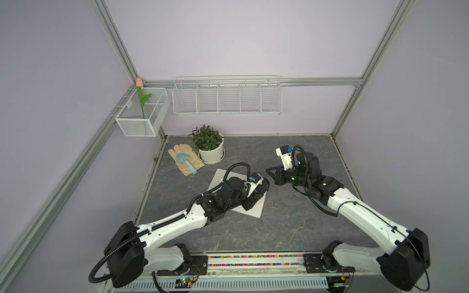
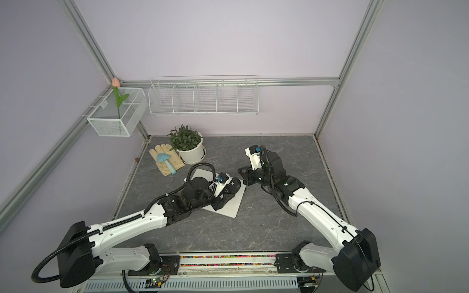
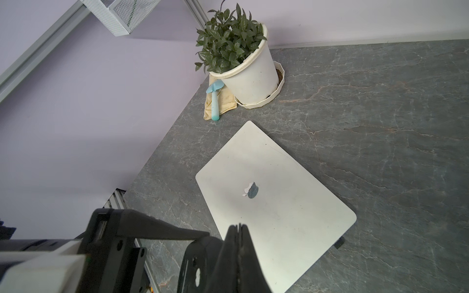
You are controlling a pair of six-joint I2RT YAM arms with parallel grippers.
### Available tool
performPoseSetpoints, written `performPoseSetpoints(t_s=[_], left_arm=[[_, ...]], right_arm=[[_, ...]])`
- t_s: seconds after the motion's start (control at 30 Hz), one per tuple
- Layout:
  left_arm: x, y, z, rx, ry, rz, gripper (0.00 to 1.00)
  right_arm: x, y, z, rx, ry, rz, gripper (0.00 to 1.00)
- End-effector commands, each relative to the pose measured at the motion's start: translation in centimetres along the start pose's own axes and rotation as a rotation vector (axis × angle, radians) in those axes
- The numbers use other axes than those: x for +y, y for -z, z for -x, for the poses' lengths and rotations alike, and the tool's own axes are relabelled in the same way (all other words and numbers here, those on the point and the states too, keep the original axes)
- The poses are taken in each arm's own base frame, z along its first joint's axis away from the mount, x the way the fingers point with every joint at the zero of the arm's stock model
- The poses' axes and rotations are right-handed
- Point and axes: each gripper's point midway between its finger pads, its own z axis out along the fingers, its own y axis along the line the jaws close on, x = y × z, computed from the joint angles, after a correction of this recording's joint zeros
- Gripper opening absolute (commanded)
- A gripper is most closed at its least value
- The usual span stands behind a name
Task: Insert the wireless mouse receiver into the laptop
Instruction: Close the lid on the mouse.
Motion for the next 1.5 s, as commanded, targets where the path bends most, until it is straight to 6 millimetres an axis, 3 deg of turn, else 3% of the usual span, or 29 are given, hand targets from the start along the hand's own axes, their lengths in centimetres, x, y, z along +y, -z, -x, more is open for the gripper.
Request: performPoseSetpoints(t_s=[0.0,0.17,0.27,0.57,0.83,1.03,1.17,1.4,1.47], left_arm=[[0.4,-0.1,2.3,-0.047,0.014,0.019,0.15],[0.8,-0.3,2.8,-0.059,0.021,0.041,0.15],[1.1,-0.1,2.9,-0.063,0.032,0.059,0.15],[1.4,0.0,2.3,-0.054,0.038,0.075,0.15],[1.1,-0.3,1.0,-0.039,0.035,0.066,0.14],[1.1,-0.6,0.7,-0.058,0.021,0.066,0.13],[1.3,-0.9,1.0,-0.067,0.022,0.075,0.13],[1.8,-1.0,1.7,-0.09,0.02,0.102,0.13],[1.8,-1.0,1.6,-0.089,0.02,0.106,0.13]], right_arm=[[0.5,-1.0,-1.1,0.039,0.025,0.008,0.07],[0.4,-2.9,-5.0,0.132,0.004,0.003,0.07],[-0.1,-3.0,-5.6,0.124,-0.015,-0.008,0.07],[0.2,-2.1,-2.9,0.057,0.017,-0.023,0.07],[-1.4,0.4,1.7,-0.124,-0.028,-0.085,0.07],[-2.5,0.7,2.4,-0.112,-0.06,-0.097,0.07],[-1.9,-0.4,0.8,-0.045,-0.074,-0.051,0.07],[-0.6,-2.3,-4.7,0.119,-0.102,0.0,0.07],[-0.4,-2.3,-5.4,0.131,-0.113,0.007,0.07]])
